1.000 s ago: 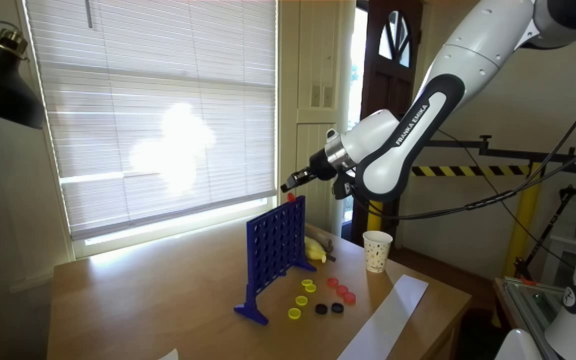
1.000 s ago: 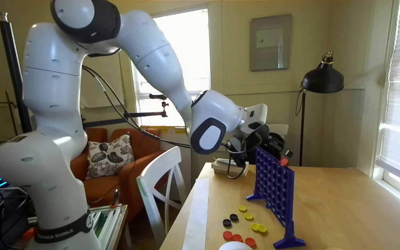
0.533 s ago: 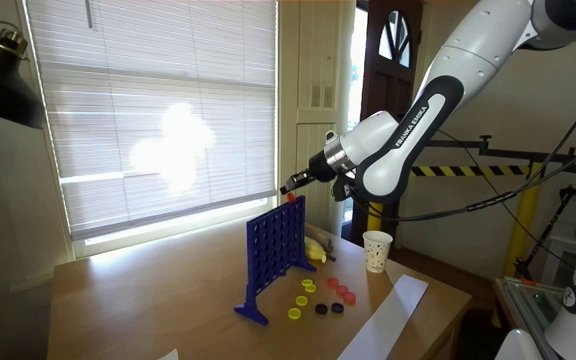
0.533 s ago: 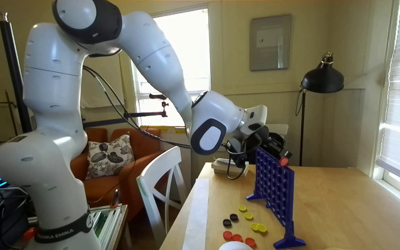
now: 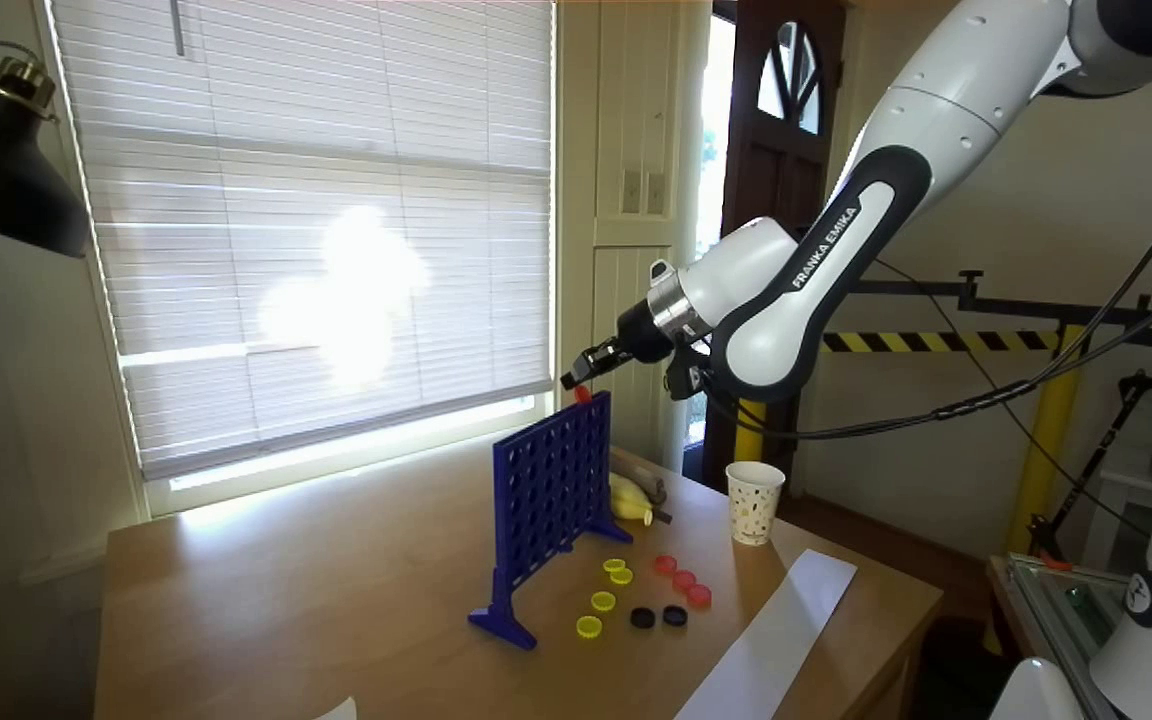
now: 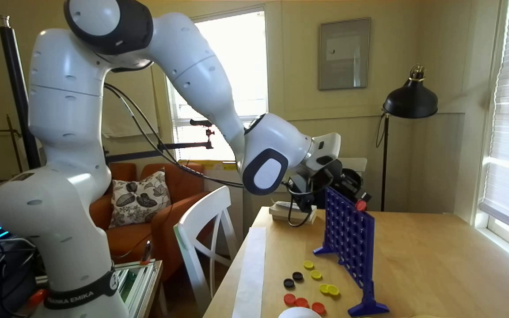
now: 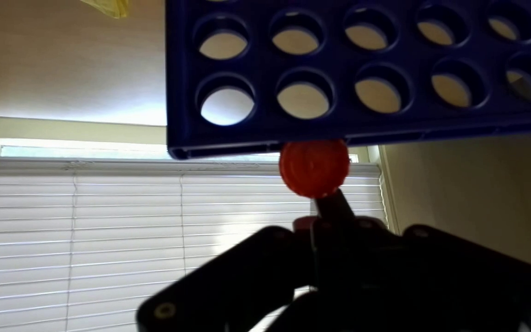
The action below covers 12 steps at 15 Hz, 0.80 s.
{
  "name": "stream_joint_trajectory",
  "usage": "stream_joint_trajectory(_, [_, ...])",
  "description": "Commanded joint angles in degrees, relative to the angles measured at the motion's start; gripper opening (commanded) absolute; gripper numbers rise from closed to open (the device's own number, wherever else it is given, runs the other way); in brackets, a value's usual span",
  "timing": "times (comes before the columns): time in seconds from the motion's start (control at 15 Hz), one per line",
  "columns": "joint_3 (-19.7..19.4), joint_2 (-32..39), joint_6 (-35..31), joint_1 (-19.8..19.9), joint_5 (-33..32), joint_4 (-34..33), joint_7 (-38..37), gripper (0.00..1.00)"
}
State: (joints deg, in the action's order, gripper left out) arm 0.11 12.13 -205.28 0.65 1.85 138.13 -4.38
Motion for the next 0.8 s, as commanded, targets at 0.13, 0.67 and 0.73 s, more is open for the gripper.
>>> stream_joint_trajectory(0.13, [-0.15, -2.72, 2.34, -0.16, 0.69, 0.65, 0.39, 0.0])
stream_joint_trajectory(0.67, [-0.09, -3.12, 3.35, -0.06, 0.69, 1.37, 0.07, 0.0])
stream_joint_trajectory(0.73, [-0.05, -3.11, 3.58, -0.03, 0.7, 1.54, -0.03, 0.0])
